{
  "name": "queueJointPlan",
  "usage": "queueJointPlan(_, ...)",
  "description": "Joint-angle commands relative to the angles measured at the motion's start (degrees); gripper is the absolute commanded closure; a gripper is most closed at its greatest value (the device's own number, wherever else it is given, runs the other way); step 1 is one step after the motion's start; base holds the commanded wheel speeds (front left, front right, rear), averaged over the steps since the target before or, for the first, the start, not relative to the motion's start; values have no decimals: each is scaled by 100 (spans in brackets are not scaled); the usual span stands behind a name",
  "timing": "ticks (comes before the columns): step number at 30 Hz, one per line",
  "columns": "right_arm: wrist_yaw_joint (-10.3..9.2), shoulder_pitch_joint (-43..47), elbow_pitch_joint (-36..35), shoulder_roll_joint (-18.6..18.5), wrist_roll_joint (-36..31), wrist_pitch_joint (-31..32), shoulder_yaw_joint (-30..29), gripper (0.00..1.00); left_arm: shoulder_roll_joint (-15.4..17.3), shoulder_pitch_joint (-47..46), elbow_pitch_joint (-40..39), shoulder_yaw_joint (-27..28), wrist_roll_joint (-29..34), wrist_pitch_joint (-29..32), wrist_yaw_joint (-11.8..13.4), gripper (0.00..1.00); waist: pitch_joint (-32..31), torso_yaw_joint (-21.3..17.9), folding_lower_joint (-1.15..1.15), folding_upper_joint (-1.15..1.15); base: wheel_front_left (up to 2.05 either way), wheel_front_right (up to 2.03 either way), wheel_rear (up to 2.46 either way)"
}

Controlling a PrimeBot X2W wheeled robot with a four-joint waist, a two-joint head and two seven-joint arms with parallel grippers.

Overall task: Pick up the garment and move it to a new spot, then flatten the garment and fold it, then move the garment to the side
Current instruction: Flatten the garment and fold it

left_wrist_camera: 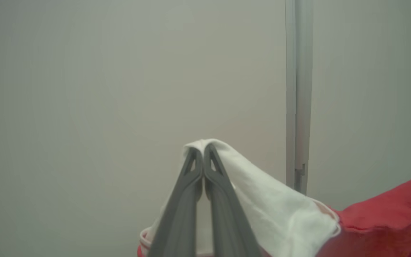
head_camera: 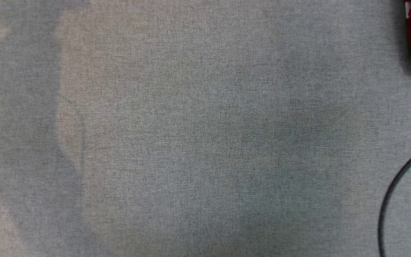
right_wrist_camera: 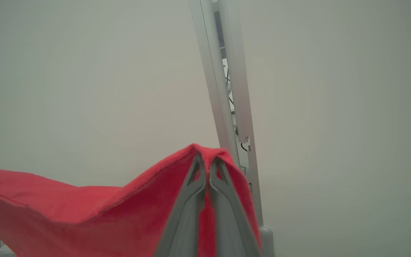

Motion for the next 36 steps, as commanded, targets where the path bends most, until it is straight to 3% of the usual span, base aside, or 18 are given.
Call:
queueJointPlan(1, 0, 351, -155, 1, 140, -25, 168, 100, 78, 394, -238, 154, -94, -25, -4, 100, -101, 0, 0, 0, 0, 0, 0)
queueJointPlan(6, 0, 1364, -800, -59, 748, -25, 538, 100, 108, 1691, -1007, 793, -254, -28, -7, 100, -449, 38, 0, 0, 0, 0, 0)
queueJointPlan(15, 0, 3385, -1857, -548, 1680, -24, 1217, 100, -345, 4351, -2206, 1861, 28, -31, -7, 100, -1228, 86, 0, 0, 0, 0, 0)
queueJointPlan(27, 0, 5570, -2754, -1004, 2315, -23, 1741, 100, -1383, 7117, -3292, 2851, 424, -30, -9, 100, -2237, 7, 0, 0, 0, 0, 0)
queueJointPlan(36, 0, 6657, -3112, -1365, 2450, -19, 1989, 100, -1994, 8431, -3630, 3201, 604, -31, -9, 100, -2804, 123, 0, 0, 0, 0, 0)
